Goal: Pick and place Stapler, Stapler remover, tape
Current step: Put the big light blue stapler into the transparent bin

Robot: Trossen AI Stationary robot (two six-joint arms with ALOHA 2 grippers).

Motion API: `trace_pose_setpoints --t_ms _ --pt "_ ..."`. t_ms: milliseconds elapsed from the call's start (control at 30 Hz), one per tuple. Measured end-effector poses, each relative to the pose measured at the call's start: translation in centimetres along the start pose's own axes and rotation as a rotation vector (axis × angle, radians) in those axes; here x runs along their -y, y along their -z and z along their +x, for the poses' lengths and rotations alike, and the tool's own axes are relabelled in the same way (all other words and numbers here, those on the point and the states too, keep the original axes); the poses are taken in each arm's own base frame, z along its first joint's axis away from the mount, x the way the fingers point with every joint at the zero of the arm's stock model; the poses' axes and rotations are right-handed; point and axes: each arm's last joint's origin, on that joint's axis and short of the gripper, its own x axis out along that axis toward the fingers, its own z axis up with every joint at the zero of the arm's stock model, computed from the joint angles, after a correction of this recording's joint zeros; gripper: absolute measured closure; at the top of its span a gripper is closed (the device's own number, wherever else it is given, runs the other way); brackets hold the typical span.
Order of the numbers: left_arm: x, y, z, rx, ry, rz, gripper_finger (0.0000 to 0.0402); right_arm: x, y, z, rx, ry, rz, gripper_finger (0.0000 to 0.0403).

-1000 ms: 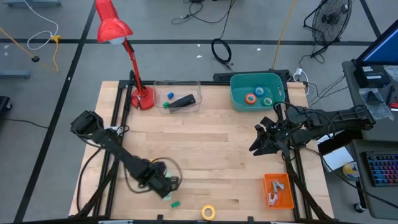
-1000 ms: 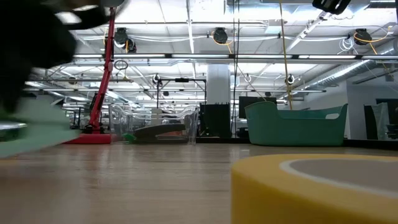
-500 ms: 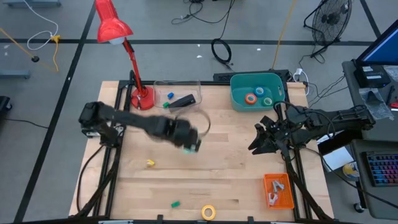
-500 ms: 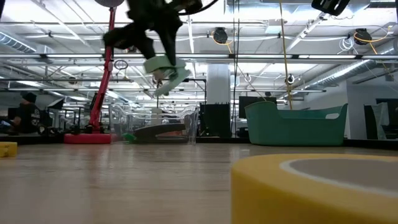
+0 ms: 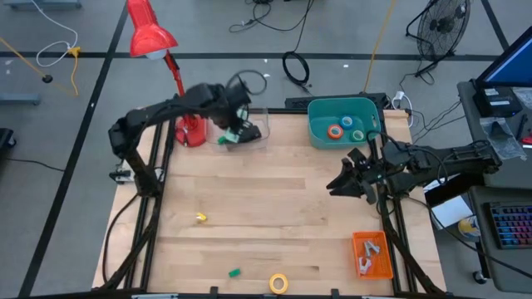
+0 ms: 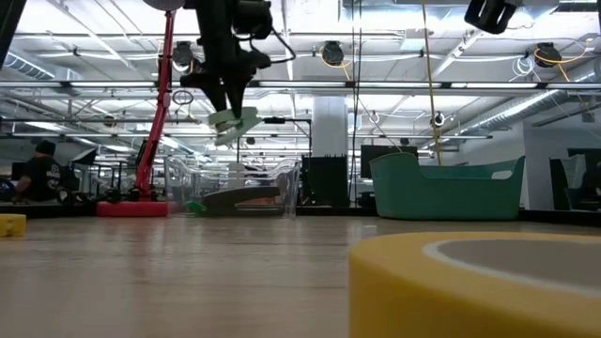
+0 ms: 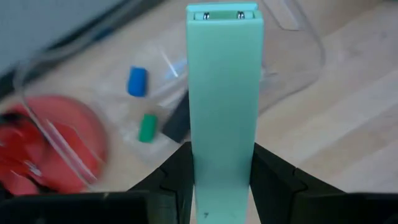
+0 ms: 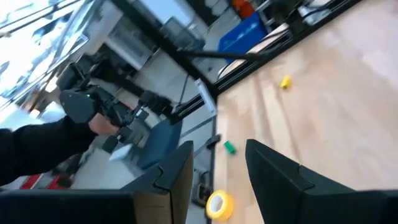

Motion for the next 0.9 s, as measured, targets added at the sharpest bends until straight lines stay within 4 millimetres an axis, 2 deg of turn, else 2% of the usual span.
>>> trace_pose_setpoints --t_ms 267,400,533,733,900 --pt "-4.8 -2.5 0.4 0.017 -0.068 0.159 0.0276 0.3 -0.3 0.0 0.092 0.096 0.021 0.0264" --pt "-5.8 -3.3 1.6 -0.01 -0.076 0.239 0.0276 0.4 -0.4 0.0 0.136 0.143 0.027 0.0264" --pt "-5.6 -4.0 3.8 -0.051 -0.034 0.319 0.0276 0.7 -0.5 0.2 0.167 0.194 0.026 0.0264" --pt "-4.3 -4.4 7.4 -0.118 -0.082 0.46 0.0276 1.1 -0.4 1.0 0.169 0.237 0.051 0.0264" --pt "-3.9 -4.6 9.6 -0.145 -0.111 0.53 0.0276 1.4 -0.3 1.8 0.156 0.249 0.082 0.0264"
